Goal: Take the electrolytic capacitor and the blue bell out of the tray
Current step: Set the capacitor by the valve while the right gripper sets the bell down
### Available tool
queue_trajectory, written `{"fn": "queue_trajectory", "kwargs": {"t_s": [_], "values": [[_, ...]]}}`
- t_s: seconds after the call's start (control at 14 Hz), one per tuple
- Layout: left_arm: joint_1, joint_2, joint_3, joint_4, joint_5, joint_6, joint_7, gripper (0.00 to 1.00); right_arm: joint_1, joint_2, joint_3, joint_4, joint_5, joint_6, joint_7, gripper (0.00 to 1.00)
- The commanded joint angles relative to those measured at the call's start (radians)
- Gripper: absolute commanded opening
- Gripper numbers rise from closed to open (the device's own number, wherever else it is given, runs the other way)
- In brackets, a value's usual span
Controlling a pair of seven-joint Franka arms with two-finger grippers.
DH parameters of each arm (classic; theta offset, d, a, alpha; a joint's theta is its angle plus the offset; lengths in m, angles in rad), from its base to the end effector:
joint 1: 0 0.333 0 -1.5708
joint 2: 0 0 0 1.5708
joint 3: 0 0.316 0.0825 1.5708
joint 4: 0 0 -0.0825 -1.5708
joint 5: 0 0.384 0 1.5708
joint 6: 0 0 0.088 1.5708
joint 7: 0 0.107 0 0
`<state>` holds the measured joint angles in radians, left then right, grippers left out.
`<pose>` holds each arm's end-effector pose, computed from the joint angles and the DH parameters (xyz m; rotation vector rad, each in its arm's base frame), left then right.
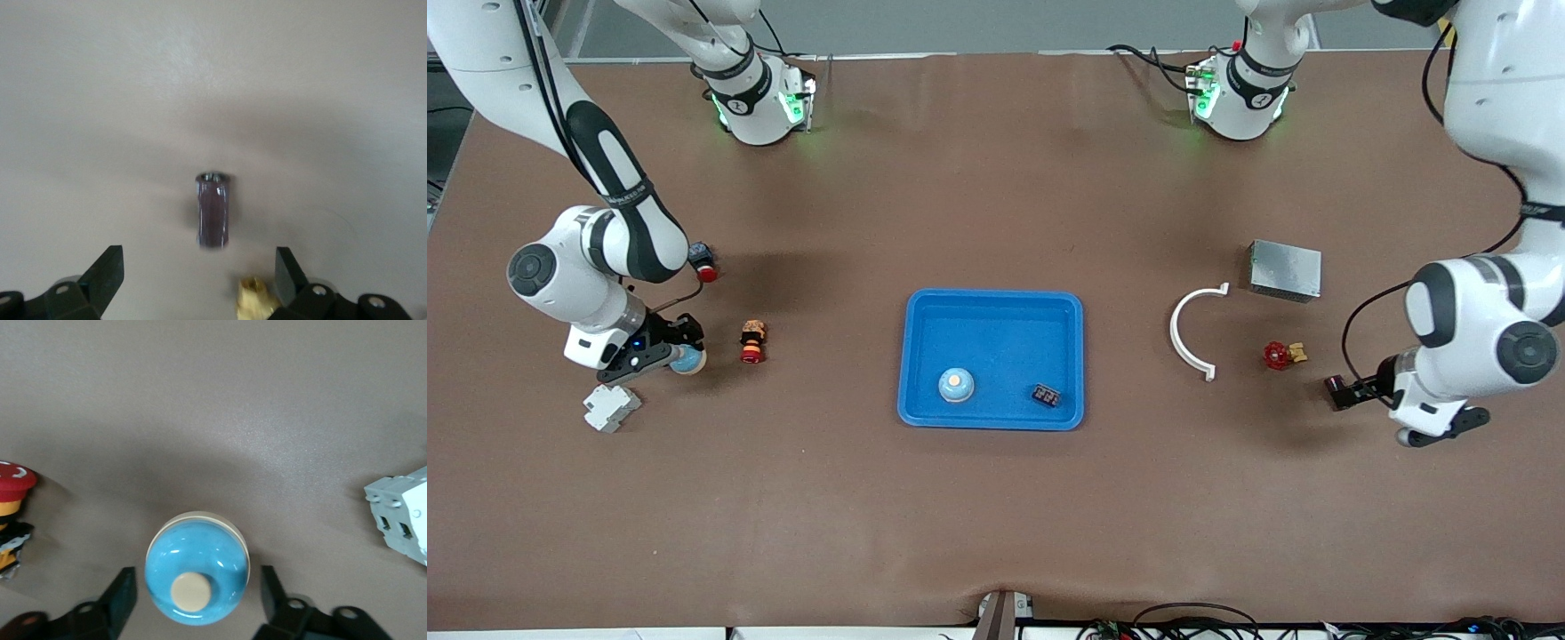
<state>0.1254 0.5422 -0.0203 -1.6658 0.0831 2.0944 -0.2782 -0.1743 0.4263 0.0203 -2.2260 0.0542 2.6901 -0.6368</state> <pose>0.6626 0.0754 0.2828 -3.0245 -0.5191 0.1656 0.5443 -0.0860 0.1828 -3.0521 -0.6705 -0.0742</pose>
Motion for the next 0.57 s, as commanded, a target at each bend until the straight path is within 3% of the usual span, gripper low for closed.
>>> {"fn": "queue_trajectory", "kwargs": {"t_s": [0.0,0.29,0.5], "values": [[-0.006,-0.034,-0.053,0.114,-0.012,-0.183,-0.082,1.0,-0.022,0.002,0.013,-0.012,0.015,0.019,-0.024,1.0],[-0.006,-0.053,-0.185,0.244,-0.014,-0.319,-0.313,1.0,-0.019,-0.001,0.013,-0.011,0.015,0.016,-0.024,1.0],[-0.009,-0.059,-0.291,0.264,-0.014,-0.361,-0.497,1.0,-0.014,-0.004,0.013,-0.009,0.015,0.011,-0.024,1.0]]}}
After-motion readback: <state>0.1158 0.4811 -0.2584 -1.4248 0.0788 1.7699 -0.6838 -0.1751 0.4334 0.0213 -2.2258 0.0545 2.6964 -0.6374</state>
